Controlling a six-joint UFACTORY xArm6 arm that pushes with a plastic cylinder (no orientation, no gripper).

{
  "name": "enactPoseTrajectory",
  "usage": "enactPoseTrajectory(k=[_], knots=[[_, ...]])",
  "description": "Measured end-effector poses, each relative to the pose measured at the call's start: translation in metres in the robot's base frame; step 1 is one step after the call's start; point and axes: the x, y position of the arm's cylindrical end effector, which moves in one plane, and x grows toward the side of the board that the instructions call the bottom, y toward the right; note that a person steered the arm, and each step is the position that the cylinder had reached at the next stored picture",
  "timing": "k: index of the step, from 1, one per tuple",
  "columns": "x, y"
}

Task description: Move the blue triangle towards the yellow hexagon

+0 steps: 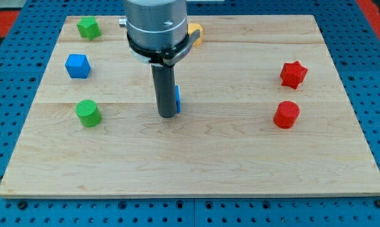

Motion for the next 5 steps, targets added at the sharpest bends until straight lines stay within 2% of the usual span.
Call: enactPoseTrajectory(k=[3,5], knots=[[-0.056,0.003],[-0.087,0.041]])
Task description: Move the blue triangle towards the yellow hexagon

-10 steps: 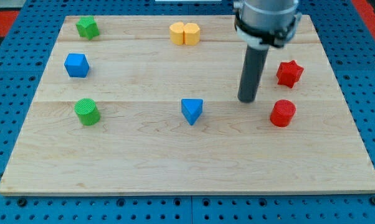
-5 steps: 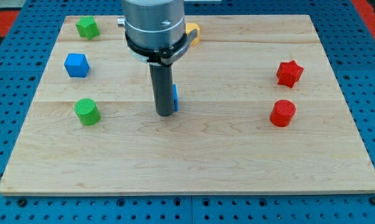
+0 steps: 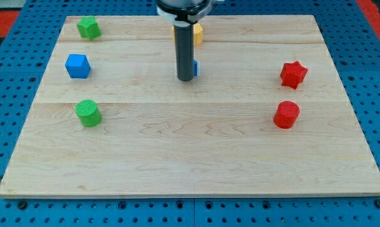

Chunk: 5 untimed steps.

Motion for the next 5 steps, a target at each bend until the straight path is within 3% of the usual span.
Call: enactPoseTrajectory(k=[3,4,5], knots=[[-0.056,0.018],[-0.044,0.017],[-0.002,0.0]])
